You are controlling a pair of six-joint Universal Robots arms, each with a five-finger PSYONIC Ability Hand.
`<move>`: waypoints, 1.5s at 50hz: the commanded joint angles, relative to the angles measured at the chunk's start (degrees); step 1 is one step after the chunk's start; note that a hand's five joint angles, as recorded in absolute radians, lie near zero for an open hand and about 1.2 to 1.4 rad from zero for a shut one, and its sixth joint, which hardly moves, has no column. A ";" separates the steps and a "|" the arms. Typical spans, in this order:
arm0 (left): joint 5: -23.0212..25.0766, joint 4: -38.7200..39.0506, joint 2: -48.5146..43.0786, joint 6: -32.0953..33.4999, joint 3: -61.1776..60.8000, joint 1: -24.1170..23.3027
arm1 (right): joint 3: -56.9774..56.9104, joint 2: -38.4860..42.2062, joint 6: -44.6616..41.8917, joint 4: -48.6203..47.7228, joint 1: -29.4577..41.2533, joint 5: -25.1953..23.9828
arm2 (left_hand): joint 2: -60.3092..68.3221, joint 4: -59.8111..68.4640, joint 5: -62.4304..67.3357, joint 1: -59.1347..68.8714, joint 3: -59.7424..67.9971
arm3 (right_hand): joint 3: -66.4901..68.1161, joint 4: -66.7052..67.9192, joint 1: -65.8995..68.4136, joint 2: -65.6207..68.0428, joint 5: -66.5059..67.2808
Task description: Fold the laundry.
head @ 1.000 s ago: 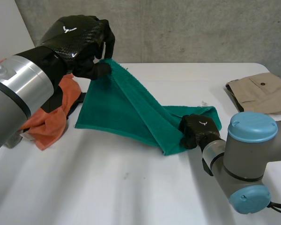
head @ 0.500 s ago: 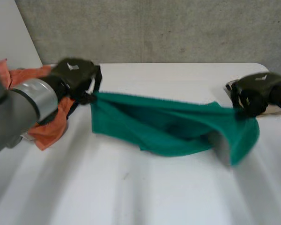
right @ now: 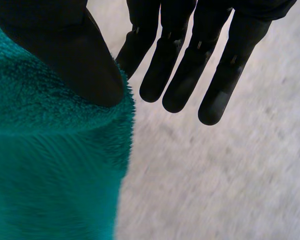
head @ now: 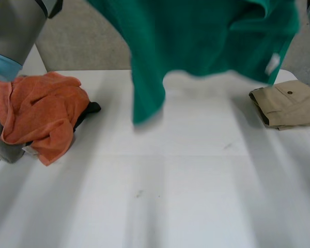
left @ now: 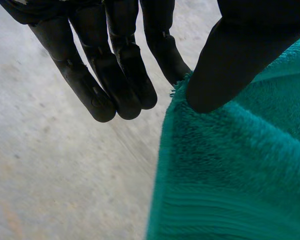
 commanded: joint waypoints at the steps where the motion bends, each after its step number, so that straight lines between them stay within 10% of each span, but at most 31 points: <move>1: -1.11 -1.20 2.01 4.28 -8.49 -0.08 | 0.92 -1.23 0.36 9.01 -0.95 -4.82 | 11.44 11.46 13.55 13.98 11.85 | 11.86 11.44 15.48 12.50 11.80; 17: -1.11 2.49 -6.24 7.45 -41.55 -1.23 | 22.63 7.99 -12.63 18.86 -4.03 -16.86 | 11.44 11.46 13.55 13.98 11.85 | 11.86 11.44 15.48 12.50 11.80; 22: -1.12 1.44 -9.68 7.19 -41.12 -1.58 | 24.13 11.69 -19.58 19.83 -3.94 -16.25 | -5.33 -5.31 -3.23 -2.79 -4.92 | 11.86 11.44 15.48 12.50 11.80; 27: -0.50 -0.15 -7.58 7.27 -40.59 -1.23 | 24.57 11.08 -18.28 19.66 -3.59 -14.76 | -41.15 -41.13 -39.05 -38.61 -40.74 | -42.90 -43.32 -39.28 -42.27 -42.96; 33: 0.46 -0.41 -3.98 7.01 -41.29 1.40 | 28.95 5.30 -9.60 17.99 -3.68 -9.06 | -46.06 -46.04 -43.95 -43.52 -45.65 | -51.90 -52.33 -48.28 -51.27 -51.96; 50: 11.71 -1.03 1.05 14.63 -53.76 16.43 | 48.02 -8.35 -2.88 21.85 -10.00 -2.09 | -39.00 -38.99 -36.90 -36.46 -38.60 | -36.62 -37.04 -33.00 -35.98 -36.67; 60: 12.60 0.47 -2.65 23.71 -56.06 17.49 | 53.74 -2.11 -8.07 9.12 -12.82 -10.97 | -38.83 -38.82 -36.73 -36.29 -38.43 | -34.09 -34.51 -30.47 -33.45 -34.15; 75: 12.77 2.05 -3.44 21.51 -55.18 16.53 | 51.82 3.17 -10.63 -1.69 -12.82 -8.96 | -38.83 -38.82 -36.73 -36.29 -38.43 | -19.45 -19.87 -15.83 -18.82 -19.51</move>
